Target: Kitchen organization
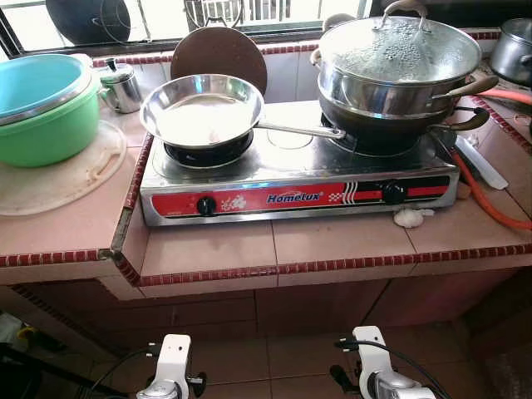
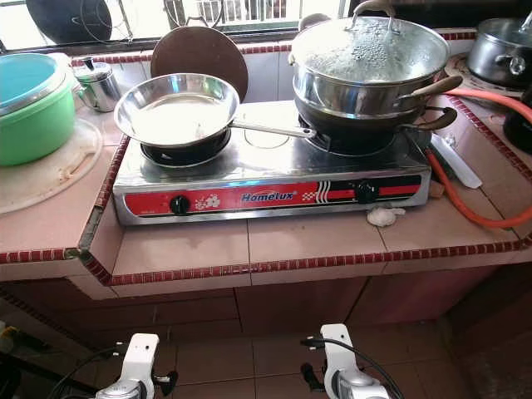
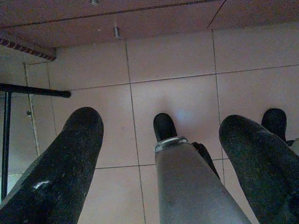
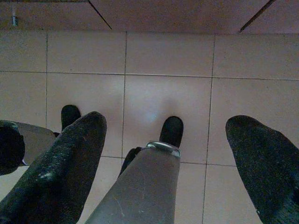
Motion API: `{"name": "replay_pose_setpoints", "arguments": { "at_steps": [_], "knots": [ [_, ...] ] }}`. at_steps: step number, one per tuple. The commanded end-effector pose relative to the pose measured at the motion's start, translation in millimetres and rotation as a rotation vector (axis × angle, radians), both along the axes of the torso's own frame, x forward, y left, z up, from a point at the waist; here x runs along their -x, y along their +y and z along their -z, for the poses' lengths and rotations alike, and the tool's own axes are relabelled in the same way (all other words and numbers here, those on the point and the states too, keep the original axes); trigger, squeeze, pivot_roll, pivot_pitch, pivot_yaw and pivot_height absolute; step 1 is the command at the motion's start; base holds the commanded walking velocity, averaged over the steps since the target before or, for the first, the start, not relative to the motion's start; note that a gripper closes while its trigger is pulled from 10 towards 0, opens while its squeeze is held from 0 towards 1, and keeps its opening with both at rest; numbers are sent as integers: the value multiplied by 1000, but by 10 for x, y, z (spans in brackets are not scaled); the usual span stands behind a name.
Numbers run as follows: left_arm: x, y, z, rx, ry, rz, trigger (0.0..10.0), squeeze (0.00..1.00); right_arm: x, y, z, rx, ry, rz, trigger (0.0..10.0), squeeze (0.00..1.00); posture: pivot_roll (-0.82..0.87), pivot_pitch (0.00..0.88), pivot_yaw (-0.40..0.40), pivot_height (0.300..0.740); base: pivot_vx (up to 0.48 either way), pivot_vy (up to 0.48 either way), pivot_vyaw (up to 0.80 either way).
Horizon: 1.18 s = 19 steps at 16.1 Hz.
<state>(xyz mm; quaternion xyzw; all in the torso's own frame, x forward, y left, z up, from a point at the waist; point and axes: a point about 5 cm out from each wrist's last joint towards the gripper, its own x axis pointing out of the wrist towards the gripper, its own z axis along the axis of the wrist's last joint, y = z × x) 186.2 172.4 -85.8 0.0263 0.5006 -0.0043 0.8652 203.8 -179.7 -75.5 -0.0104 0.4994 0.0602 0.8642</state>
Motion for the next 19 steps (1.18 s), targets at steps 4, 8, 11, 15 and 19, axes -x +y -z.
{"name": "replay_pose_setpoints", "arguments": {
  "at_steps": [4,8,11,15,19],
  "knots": [
    [-91,339,-111,-20,-173,-310,10000,0,-316,391,-162,94,-133,-193,10000,0,-23,0,40,740,0,0,0],
    [-91,339,-111,-20,-173,-310,10000,0,-316,391,-162,94,-133,-193,10000,0,-23,0,40,740,0,0,0],
    [-91,339,-111,-20,-173,-310,10000,0,-316,391,-162,94,-133,-193,10000,0,-23,0,40,740,0,0,0],
    [-91,339,-111,-20,-173,-310,10000,0,-316,391,-162,94,-133,-193,10000,0,-23,0,40,740,0,0,0],
    [-9,302,-57,-26,-121,-255,10000,0,-248,339,-120,86,-104,-193,10000,0,-25,0,43,740,0,0,0]
  ]
}}
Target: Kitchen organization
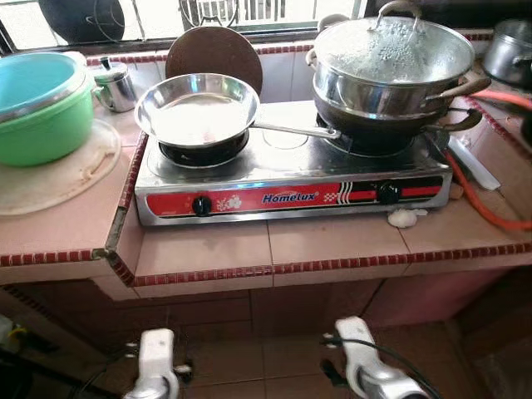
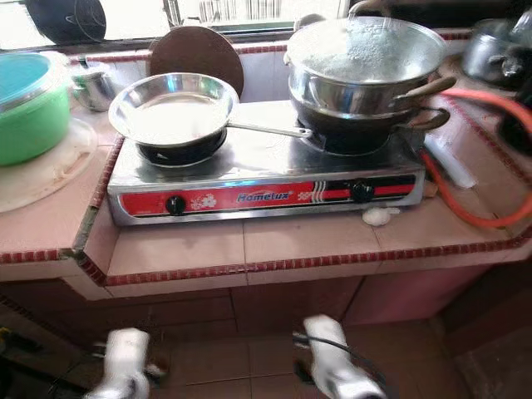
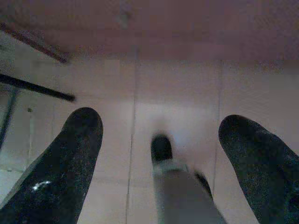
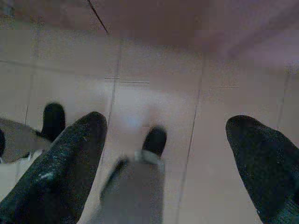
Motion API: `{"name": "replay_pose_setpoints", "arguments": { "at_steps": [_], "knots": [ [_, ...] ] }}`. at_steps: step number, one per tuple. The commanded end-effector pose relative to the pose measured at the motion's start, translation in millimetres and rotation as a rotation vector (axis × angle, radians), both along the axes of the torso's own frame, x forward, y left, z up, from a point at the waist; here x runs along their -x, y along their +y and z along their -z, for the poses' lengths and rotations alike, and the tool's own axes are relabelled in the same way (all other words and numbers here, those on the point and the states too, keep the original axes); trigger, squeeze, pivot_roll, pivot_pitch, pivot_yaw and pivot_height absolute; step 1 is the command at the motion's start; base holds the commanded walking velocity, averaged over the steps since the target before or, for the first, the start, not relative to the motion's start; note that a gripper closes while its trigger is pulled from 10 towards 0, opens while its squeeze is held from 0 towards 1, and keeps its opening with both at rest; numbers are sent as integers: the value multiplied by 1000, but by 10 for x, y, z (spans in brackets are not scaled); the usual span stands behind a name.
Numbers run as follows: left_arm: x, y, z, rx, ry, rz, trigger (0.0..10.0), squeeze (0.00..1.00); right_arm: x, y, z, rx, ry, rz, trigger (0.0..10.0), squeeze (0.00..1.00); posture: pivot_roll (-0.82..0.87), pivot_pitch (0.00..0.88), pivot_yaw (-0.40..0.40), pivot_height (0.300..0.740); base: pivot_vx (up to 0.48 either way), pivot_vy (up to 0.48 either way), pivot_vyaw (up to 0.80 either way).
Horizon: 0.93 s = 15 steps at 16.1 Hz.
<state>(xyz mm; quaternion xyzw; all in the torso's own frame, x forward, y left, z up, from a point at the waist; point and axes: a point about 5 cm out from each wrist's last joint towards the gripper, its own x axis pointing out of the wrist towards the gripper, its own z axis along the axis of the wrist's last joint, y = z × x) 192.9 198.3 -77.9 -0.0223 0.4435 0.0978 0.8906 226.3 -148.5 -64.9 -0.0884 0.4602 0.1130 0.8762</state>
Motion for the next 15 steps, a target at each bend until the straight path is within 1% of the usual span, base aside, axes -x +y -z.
{"name": "replay_pose_setpoints", "arguments": {
  "at_steps": [1,6,8,10,11,12,13,14,15],
  "knots": [
    [71,38,29,-7,15,-28,10000,0,-14,14,-10,11,-13,-26,10000,0,-27,0,42,740,0,0,0],
    [70,1,35,-4,14,-17,10000,0,-17,-4,-11,27,-17,-34,10000,0,-37,0,39,740,0,0,0],
    [75,-12,41,-14,27,11,10000,0,-14,-23,-9,32,-19,-16,10000,0,-42,0,38,740,0,0,0],
    [61,-48,41,-8,32,54,10000,0,-25,-82,-17,24,-25,51,10000,0,-44,0,38,740,0,0,0],
    [54,-66,40,-3,34,69,10000,0,-10,-140,-11,20,-22,85,10000,0,-50,0,44,740,0,0,0],
    [51,-78,41,-1,37,83,10000,0,1,-165,-6,18,-19,97,10000,0,-50,0,44,740,0,0,0],
    [58,-90,47,2,48,102,10000,0,22,-225,3,6,-15,146,10000,0,-60,2,54,740,0,0,0],
    [72,-123,60,10,70,150,10000,0,46,-264,14,-27,-6,214,10000,0,-75,10,66,740,0,0,0],
    [74,-138,62,24,67,157,10000,0,71,-276,28,-62,7,259,10000,0,-82,12,73,740,0,0,0]
  ]
}}
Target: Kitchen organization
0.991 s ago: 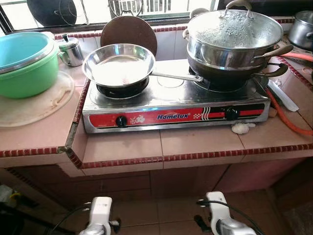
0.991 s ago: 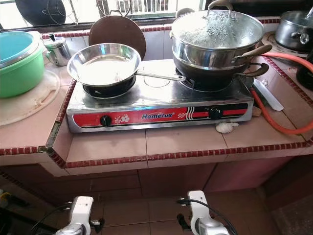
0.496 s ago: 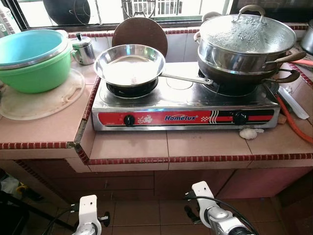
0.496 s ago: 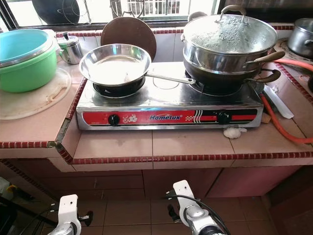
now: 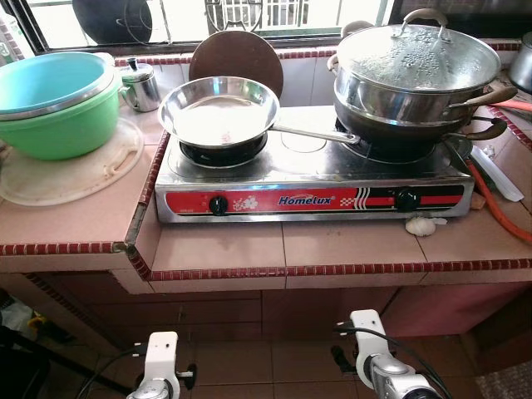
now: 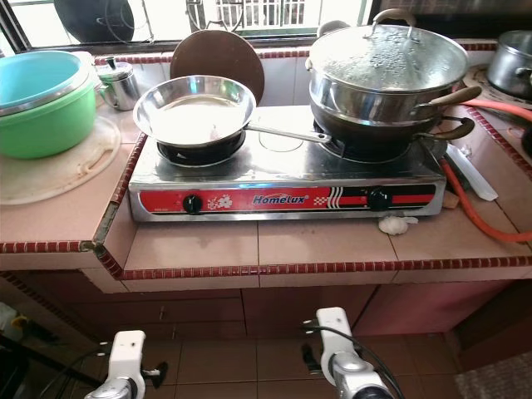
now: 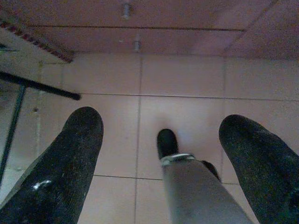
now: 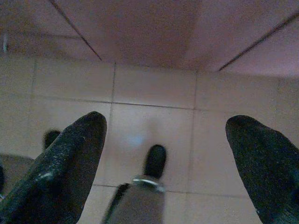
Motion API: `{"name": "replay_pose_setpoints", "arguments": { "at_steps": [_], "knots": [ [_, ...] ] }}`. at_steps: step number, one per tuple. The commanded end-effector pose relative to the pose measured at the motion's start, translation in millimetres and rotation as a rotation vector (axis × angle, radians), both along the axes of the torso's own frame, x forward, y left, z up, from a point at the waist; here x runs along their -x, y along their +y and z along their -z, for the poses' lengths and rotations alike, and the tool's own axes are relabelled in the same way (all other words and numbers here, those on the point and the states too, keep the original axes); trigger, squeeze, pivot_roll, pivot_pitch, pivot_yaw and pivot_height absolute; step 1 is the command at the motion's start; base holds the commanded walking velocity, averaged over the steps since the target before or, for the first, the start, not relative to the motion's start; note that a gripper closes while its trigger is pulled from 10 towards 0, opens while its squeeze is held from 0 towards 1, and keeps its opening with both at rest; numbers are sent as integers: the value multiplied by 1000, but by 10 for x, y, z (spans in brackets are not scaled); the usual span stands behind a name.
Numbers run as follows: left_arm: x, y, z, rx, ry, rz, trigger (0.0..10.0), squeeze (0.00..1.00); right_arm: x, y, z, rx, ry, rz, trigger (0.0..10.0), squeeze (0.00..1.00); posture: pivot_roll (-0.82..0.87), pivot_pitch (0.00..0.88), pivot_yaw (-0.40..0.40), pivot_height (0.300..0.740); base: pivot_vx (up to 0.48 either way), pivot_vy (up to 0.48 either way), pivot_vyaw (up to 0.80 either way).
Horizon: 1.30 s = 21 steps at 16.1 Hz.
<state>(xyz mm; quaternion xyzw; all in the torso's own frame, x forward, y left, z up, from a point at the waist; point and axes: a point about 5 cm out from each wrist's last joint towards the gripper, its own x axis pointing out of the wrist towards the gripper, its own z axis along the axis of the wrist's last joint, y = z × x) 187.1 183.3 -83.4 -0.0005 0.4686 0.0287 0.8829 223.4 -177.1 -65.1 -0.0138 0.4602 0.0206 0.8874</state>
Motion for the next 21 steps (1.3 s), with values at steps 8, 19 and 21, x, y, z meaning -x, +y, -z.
{"name": "replay_pose_setpoints", "arguments": {
  "at_steps": [8,19,21],
  "knots": [
    [-6,-53,1,96,1,1,10000,0,85,17,48,-72,31,12,10000,0,-106,26,66,740,0,0,0],
    [-53,-2,-38,95,-48,20,10000,0,1,96,5,-28,18,-89,10000,0,-89,30,57,740,0,0,-353],
    [-106,42,-80,106,-86,42,10000,0,-53,105,-30,-54,-7,-84,10000,0,-82,36,54,740,0,0,0]
  ]
}}
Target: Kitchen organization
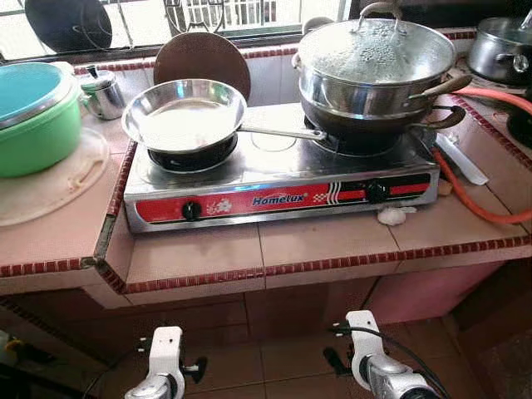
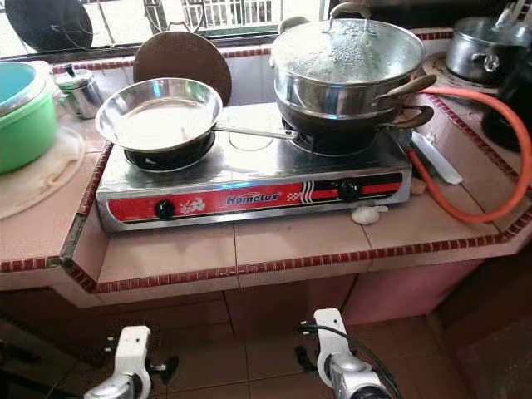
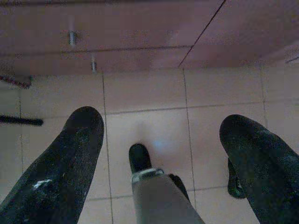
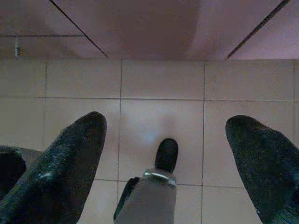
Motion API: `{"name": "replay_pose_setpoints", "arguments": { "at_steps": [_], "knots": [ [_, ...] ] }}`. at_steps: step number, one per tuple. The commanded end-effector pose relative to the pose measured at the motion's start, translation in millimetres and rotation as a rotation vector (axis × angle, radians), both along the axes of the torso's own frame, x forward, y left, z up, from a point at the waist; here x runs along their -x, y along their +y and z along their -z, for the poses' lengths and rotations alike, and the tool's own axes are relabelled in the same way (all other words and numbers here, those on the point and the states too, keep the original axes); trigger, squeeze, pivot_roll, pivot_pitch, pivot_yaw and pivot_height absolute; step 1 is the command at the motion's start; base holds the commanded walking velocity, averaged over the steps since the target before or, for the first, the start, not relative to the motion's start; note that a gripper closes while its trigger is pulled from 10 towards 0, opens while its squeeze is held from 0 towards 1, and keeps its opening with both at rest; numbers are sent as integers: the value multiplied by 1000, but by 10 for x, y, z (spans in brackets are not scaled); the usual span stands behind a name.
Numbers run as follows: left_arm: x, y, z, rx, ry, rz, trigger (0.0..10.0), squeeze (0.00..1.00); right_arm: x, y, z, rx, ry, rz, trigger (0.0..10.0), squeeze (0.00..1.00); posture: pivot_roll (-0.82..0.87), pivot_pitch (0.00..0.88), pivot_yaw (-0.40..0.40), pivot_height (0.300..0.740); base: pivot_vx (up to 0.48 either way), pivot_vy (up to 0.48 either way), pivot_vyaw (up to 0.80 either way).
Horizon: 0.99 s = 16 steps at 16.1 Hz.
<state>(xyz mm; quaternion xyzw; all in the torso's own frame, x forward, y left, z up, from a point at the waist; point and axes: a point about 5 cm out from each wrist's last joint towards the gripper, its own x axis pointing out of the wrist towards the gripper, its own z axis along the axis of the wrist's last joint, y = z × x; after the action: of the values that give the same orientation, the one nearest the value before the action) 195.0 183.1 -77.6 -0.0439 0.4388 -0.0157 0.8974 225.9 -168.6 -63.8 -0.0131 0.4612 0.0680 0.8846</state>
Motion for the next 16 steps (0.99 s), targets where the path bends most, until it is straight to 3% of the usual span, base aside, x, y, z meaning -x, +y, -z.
{"name": "replay_pose_setpoints", "arguments": {
  "at_steps": [1,4,8,10,13,16],
  "knots": [
    [-31,57,-31,1,-26,9,10000,0,-73,22,-49,-30,-35,4,10000,0,-77,40,51,740,0,0,0],
    [-6,106,-42,58,-49,4,10000,0,-206,-16,-154,-88,-112,30,10000,0,-81,57,55,740,0,0,0],
    [147,108,-2,99,-54,67,10000,0,-201,-118,-177,-105,-143,27,10000,0,-92,70,63,740,0,0,0],
    [303,105,27,110,-55,111,10000,0,-156,-197,-169,-91,-154,-10,10000,0,-90,78,65,740,0,0,0],
    [449,155,99,61,-33,39,10000,0,3,-293,-73,-61,-103,17,10000,0,-80,83,64,740,0,0,0],
    [415,111,114,41,-25,-13,10000,0,60,-279,-37,-58,-89,-1,10000,0,-74,87,62,740,0,0,0]
  ]
}}
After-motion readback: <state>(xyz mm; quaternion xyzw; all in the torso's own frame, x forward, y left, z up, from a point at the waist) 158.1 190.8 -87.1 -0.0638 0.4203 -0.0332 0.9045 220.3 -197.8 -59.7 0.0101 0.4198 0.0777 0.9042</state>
